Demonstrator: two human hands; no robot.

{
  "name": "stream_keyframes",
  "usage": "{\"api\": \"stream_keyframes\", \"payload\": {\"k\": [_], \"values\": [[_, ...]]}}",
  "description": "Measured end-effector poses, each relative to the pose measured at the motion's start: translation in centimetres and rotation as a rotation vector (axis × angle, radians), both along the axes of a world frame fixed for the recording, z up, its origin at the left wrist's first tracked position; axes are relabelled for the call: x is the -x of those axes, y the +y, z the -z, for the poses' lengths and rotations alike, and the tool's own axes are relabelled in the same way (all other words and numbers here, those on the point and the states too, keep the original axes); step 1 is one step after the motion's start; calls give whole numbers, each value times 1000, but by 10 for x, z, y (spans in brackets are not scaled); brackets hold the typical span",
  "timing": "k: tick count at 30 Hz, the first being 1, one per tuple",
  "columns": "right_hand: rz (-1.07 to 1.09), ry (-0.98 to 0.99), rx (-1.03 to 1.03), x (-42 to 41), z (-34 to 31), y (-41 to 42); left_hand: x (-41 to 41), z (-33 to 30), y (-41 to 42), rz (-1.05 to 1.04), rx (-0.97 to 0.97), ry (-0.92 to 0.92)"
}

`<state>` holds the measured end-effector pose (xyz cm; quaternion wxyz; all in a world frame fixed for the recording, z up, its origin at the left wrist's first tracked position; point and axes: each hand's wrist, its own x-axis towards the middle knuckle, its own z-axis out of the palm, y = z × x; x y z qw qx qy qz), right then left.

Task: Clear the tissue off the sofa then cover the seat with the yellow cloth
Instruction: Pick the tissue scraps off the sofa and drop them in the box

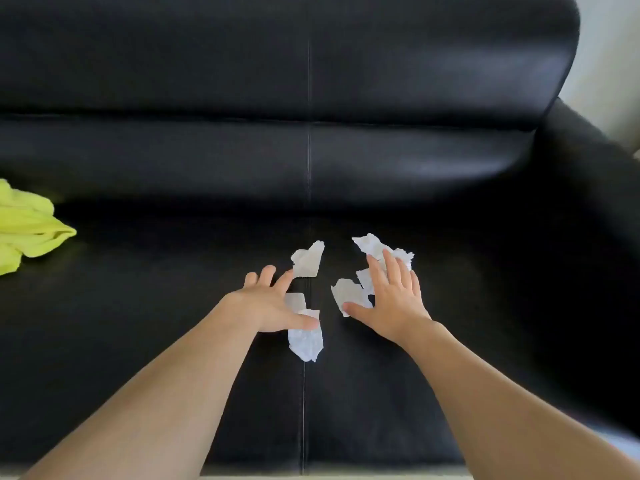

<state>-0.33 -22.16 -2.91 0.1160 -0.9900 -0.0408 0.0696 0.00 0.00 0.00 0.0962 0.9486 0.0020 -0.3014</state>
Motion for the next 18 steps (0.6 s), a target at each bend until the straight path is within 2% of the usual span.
{"api": "stream_keyframes", "payload": {"k": [8, 13, 18], "values": [[48, -294, 29, 1, 53, -6, -4, 13, -3, 78, -84, -149], [85, -360, -8, 3, 50, -8, 2, 18, -9, 124, -104, -203], [101, -474, -64, -3, 56, -21, -4, 23, -8, 127, 141, -156]]}}
